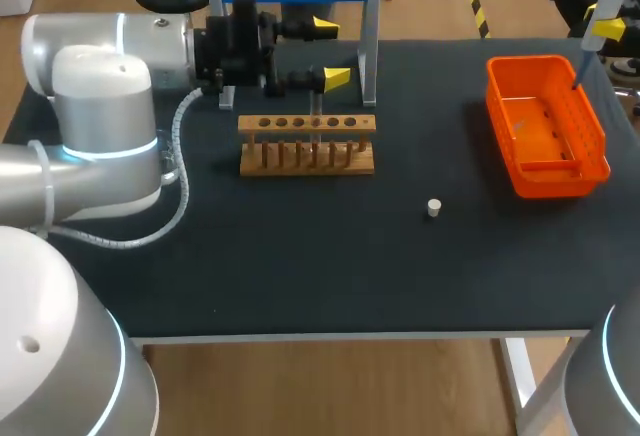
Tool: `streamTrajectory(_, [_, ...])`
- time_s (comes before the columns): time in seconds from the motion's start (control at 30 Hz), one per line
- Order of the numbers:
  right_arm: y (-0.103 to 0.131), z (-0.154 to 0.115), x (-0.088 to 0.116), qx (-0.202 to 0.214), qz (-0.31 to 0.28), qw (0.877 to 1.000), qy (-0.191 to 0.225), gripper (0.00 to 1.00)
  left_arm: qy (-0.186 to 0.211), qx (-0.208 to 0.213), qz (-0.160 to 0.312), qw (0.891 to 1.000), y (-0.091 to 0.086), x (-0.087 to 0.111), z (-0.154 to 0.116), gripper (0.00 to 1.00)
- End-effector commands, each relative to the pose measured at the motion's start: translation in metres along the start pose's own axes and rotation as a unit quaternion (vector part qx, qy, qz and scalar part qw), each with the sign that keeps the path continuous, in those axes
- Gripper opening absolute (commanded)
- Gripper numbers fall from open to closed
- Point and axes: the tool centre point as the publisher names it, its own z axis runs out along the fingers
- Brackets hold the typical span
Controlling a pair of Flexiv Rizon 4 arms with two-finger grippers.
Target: Invert the test tube, pick up the pipette, mount the tip to pipette, aspirate from beaker and dispense into the tube, eject the tip, return the pipette, and cap with the stopper.
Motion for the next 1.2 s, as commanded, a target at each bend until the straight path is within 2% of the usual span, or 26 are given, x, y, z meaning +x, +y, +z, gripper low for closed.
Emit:
streamTrajectory(0.03, [0.001, 0.0, 0.0, 0.001, 0.0, 1.0, 0.0, 0.0, -0.006, 0.001, 0.0, 1.0, 0.0, 0.005, -0.001, 1.0])
streamTrajectory(0.17, [0.001, 0.0, 0.0, 0.001, 0.0, 1.0, 0.0, 0.0, -0.018, 0.005, -0.006, 1.0, 0.001, 0.007, -0.002, 1.0])
streamTrajectory(0.9, [0.001, 0.0, 0.0, 0.001, 0.0, 1.0, 0.0, 0.0, -0.018, 0.005, -0.006, 1.0, 0.001, 0.007, -0.002, 1.0])
streamTrajectory(1.2, [0.014, 0.027, 0.028, 0.006, -0.009, 0.999, -0.035, 0.0, -0.018, 0.005, -0.006, 1.0, 0.001, 0.007, -0.002, 1.0])
